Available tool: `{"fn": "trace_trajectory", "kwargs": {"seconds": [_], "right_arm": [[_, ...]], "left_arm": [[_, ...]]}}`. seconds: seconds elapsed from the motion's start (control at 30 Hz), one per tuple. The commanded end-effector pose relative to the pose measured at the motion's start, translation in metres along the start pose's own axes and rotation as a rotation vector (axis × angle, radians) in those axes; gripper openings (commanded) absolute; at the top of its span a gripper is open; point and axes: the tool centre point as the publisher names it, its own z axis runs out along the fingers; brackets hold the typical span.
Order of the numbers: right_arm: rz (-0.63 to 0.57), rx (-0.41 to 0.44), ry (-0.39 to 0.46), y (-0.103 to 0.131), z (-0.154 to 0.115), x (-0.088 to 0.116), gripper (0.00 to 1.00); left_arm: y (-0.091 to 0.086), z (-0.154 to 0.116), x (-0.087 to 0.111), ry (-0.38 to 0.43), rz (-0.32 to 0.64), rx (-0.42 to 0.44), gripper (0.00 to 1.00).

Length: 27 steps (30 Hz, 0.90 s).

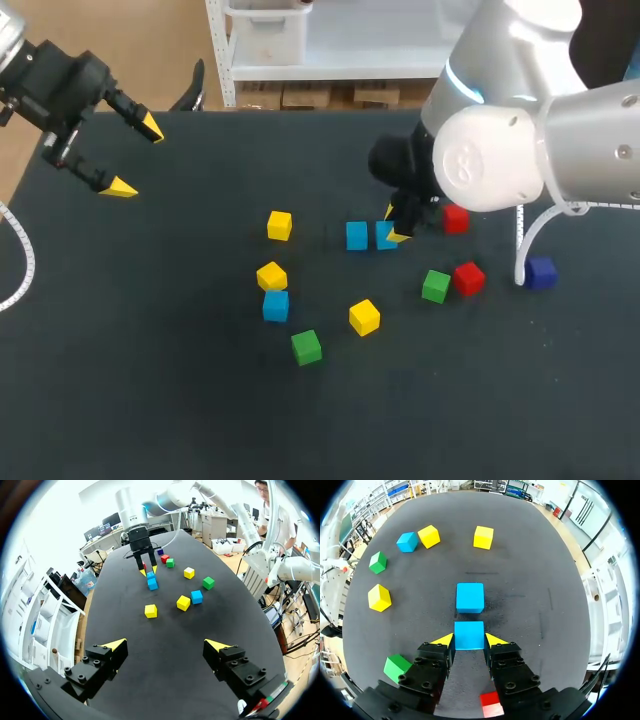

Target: Place the blue cubes, place green cubes on the blue cubes, place the yellow cubes on the green cubes, then place the red cubes on the yellow cubes, and place purple cube on the red cubes.

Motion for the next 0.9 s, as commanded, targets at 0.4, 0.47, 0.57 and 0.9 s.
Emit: {"fn": "trace_trajectory", "kwargs": {"seconds": [0.4, 0.47, 0.57, 0.9], "right_arm": [[0.000, -0.006, 0.003, -0.0001, 0.0003, -0.0001, 0.33], [0.000, -0.008, 0.003, 0.0000, 0.0004, -0.0001, 0.35], [0.001, -0.009, 0.003, 0.0001, 0.0005, -0.0002, 0.37], [0.008, -0.008, 0.004, -0.0010, 0.0011, -0.0003, 0.39]], "left_arm": [[-0.0003, 0.0001, 0.0004, 0.001, 0.002, -0.002, 1.00], [-0.0003, 0.0001, 0.0004, 0.001, 0.002, -0.002, 1.00], [-0.0003, 0.0001, 0.0004, 0.001, 0.002, -0.002, 1.00], [-0.0003, 0.0001, 0.0004, 0.001, 0.002, -0.002, 1.00]]}}
